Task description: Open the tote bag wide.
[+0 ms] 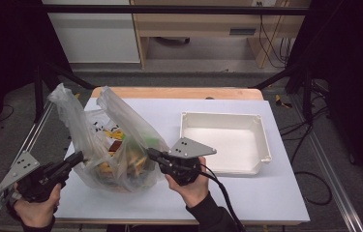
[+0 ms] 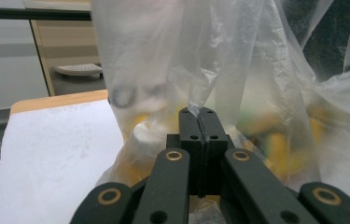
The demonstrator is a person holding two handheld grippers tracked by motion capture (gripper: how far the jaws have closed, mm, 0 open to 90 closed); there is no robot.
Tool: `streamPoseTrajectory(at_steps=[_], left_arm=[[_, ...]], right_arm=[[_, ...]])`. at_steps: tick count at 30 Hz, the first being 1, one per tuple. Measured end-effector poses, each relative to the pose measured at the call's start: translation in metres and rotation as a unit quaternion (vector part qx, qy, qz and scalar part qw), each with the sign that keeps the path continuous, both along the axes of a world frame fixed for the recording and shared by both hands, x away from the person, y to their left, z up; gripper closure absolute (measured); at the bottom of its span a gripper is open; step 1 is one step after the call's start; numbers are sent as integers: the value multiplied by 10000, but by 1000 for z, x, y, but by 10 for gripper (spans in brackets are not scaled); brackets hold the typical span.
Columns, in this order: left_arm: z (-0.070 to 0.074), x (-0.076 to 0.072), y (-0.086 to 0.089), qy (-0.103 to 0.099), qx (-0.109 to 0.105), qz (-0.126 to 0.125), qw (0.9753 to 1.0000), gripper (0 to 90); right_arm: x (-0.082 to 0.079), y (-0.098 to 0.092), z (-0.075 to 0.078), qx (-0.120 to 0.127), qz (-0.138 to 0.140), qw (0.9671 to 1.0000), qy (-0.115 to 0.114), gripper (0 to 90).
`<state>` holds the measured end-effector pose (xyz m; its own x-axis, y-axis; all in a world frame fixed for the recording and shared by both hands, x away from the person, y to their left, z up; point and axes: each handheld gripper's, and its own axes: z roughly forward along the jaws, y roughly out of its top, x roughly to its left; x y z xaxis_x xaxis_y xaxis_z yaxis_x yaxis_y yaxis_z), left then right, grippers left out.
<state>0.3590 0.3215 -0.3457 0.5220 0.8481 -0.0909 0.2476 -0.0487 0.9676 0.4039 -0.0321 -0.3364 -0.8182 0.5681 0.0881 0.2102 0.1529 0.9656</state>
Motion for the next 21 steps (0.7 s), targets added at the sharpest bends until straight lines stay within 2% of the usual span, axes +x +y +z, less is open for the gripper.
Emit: streamPoseTrajectory(at_steps=[4, 8, 11, 21], left_arm=[[-6, -7, 5, -11, 13, 54, 10000, 900], [-10, -12, 10, 1, -78, 88, 9999, 900], [-14, -14, 10, -4, -51, 129, 9999, 900], [-29, -15, 12, 278, 268, 97, 9992, 900]], right_arm=[[-6, -11, -5, 29, 7, 10000, 23, 900], [-12, -20, -16, 8, 27, 9999, 122, 900], [-15, -23, -28, 25, 20, 9997, 256, 900], [-9, -12, -56, -329, -116, 9978, 563, 900]])
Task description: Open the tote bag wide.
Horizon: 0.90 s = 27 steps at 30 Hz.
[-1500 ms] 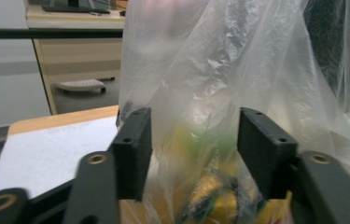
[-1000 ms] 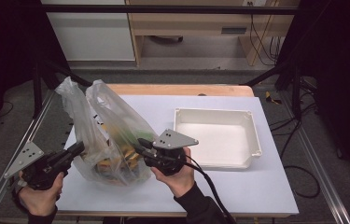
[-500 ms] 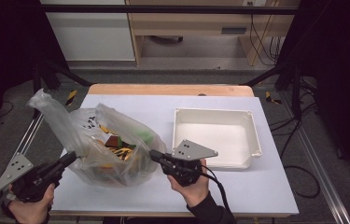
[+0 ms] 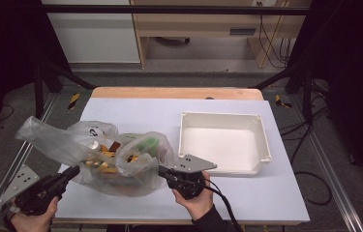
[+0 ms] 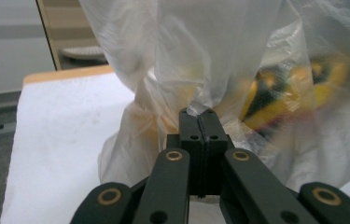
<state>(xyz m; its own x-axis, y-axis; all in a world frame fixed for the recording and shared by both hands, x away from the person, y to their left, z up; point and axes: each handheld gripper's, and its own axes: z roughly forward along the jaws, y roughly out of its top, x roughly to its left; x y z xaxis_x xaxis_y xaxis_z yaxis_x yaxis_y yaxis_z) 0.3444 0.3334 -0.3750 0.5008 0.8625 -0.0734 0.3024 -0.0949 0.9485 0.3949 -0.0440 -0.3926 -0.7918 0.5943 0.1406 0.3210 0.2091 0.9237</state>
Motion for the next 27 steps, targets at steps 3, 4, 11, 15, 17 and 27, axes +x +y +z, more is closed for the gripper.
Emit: streamPoseTrajectory(at_steps=[3, 4, 11, 15, 17, 27], left_arm=[[-11, 2, 2, 193, 114, 14, 9997, 900], [-16, 3, 3, 252, 181, 18, 9995, 900], [-45, 13, 0, 602, 392, 110, 9974, 900], [-58, 16, -2, 722, 602, 101, 9955, 897], [-63, 17, -2, 758, 657, 108, 9949, 894], [-75, 20, -4, 833, 846, 104, 9929, 866]], right_arm=[[3, 1, -9, -59, -105, 9999, 97, 900], [4, 1, -11, -105, -124, 9998, 113, 900], [7, 1, -34, -551, -188, 9980, 245, 893], [9, 1, -52, -701, -216, 9965, 406, 888], [11, 1, -59, -770, -262, 9955, 485, 888], [13, 6, -70, -946, -246, 9939, 514, 721]])
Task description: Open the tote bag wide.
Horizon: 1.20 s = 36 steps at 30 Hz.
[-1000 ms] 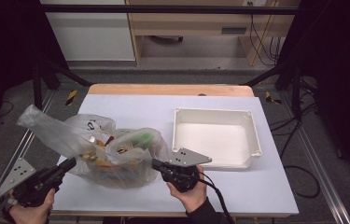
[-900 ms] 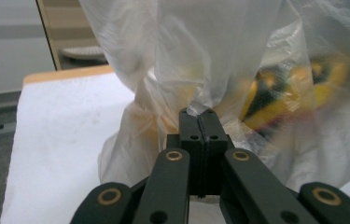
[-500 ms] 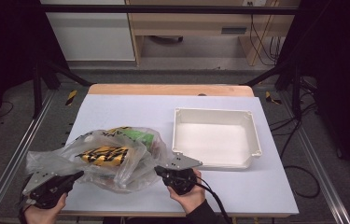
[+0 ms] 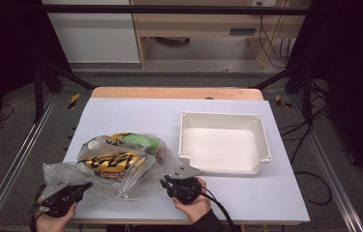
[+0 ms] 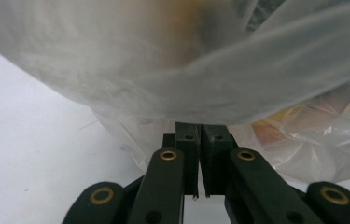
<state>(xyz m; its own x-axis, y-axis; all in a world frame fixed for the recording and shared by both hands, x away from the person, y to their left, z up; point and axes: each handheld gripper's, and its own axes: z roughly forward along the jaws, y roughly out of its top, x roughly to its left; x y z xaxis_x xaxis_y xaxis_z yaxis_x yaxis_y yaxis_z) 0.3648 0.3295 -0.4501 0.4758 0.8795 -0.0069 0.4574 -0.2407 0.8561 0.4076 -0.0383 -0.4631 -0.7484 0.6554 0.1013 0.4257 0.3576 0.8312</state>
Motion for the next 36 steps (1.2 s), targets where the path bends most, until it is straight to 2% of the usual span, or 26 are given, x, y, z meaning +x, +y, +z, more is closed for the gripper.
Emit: streamPoseTrajectory(at_steps=[2, 3, 4, 7, 11, 16, 18, 19, 21, 22, 24, 26, 29, 33, 34, 36], left_arm=[[0, -1, 0, -12, -85, -2, 10000, 863], [0, -1, 0, -14, -86, 5, 10000, 863], [0, -1, 1, -14, -80, 22, 10000, 863], [0, 0, 0, -15, -68, 44, 10000, 858], [0, -1, 0, -25, -82, 57, 9999, 851], [0, 0, -1, -25, -8, 39, 10000, 849], [0, 0, -1, -23, 0, 45, 10000, 846], [0, 0, -1, -31, 4, 44, 10000, 843], [0, 0, 0, -47, 7, 51, 10000, 838], [-1, 0, 0, -28, -29, 71, 10000, 833], [-2, 1, 0, -6, -9, 51, 10000, 831], [-3, 2, 0, 34, -1, 36, 10000, 831], [-5, 4, 0, 105, 49, 18, 9999, 829], [-9, 6, 0, 169, 102, -17, 9998, 824], [-10, 7, 0, 184, 109, -34, 9998, 819], [-11, 8, 1, 205, 129, -42, 9997, 817]], right_arm=[[-4, -4, 8, 115, 88, 9998, -115, 647], [-7, -7, 14, 199, 124, 9994, -245, 576], [-10, -9, 17, 269, 142, 9990, -326, 542], [-17, -20, 34, 599, 211, 9965, -548, 448], [-26, -26, 58, 987, 307, 9907, -887, 366], [-33, -18, 75, 1172, 431, 9850, -1193, 287], [-32, -10, 77, 1182, 526, 9838, -1243, 333], [-31, -7, 77, 1118, 555, 9842, -1260, 404], [-29, -2, 74, 906, 519, 9858, -1312, 544], [-26, -2, 72, 754, 413, 9876, -1312, 623], [-16, -6, 62, 620, 168, 9909, -1180, 771], [-9, -11, 54, 558, -4, 9930, -1041, 818], [-1, -20, 35, 419, -194, 9966, -684, 879], [-2, -21, 20, 168, -167, 9984, -504, 899], [-2, -20, 12, 18, -155, 9989, -433, 900], [-2, -20, 9, -32, -152, 9991, -405, 900]])
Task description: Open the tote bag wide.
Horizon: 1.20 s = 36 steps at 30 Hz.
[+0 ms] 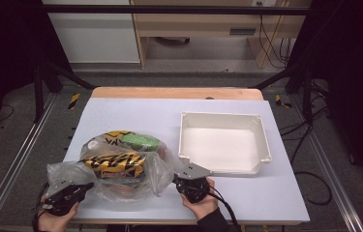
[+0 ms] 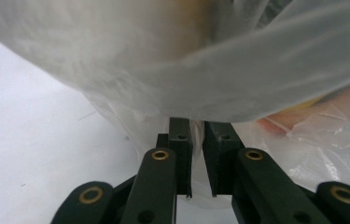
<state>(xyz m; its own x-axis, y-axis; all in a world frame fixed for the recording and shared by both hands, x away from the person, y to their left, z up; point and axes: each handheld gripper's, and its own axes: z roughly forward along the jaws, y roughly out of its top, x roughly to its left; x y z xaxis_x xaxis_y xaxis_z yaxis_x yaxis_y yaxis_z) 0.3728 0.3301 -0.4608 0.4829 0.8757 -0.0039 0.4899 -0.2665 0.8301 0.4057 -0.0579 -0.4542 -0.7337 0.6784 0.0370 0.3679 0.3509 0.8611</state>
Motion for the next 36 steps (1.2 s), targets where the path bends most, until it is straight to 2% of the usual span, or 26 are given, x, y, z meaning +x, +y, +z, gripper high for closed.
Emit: streamPoseTrajectory(at_steps=[1, 3, 7, 8, 10, 11, 13, 15, 16, 17, 19, 23, 26, 31, 33, 36], left_arm=[[-1, 1, 0, 17, 4, -19, 10000, 813], [-3, 2, 0, 11, -136, 49, 9999, 799], [-5, 3, 6, -9, -207, 106, 9997, 733], [-4, 3, 7, -38, -238, 125, 9996, 699], [-1, 2, 10, -224, -419, 244, 9986, 604], [2, 1, 15, -256, -342, 176, 9989, 553], [6, -1, 25, -403, -416, 150, 9982, 440], [10, -5, 32, -533, -696, 241, 9959, 375], [13, -8, 39, -541, -630, 189, 9964, 337], [15, -10, 40, -658, -767, 200, 9947, 316], [23, -17, 43, -800, -905, 146, 9926, 275], [42, -32, 43, -1147, -957, 89, 9887, 219], [52, -36, 40, -1296, -1015, 90, 9863, 203], [71, -35, 28, -1498, -940, 44, 9842, 195], [77, -34, 25, -1576, -886, 96, 9835, 197], [82, -30, 26, -1581, -918, 107, 9831, 234]], right_arm=[[1, 2, -6, -65, 9, 9999, 78, 900], [3, 7, -15, -173, 4, 9996, 204, 900], [6, 14, -28, -430, 5, 9984, 374, 894], [6, 16, -29, -450, -5, 9982, 408, 892], [7, 16, -31, -474, -22, 9979, 439, 892], [7, 15, -31, -466, -42, 9979, 455, 894], [7, 13, -29, -408, -70, 9982, 440, 899], [7, 10, -27, -346, -74, 9985, 412, 900], [8, 9, -25, -315, -74, 9988, 375, 900], [8, 8, -24, -282, -85, 9988, 384, 900], [7, 4, -19, -201, -95, 9992, 322, 894], [4, -7, -5, 25, -142, 9997, 192, 842], [-1, -19, 6, 196, -169, 9996, 64, 773], [-14, -37, 21, 357, -114, 9992, -114, 672], [-19, -42, 28, 442, -62, 9988, -203, 633], [-25, -45, 40, 600, -5, 9975, -382, 572]])
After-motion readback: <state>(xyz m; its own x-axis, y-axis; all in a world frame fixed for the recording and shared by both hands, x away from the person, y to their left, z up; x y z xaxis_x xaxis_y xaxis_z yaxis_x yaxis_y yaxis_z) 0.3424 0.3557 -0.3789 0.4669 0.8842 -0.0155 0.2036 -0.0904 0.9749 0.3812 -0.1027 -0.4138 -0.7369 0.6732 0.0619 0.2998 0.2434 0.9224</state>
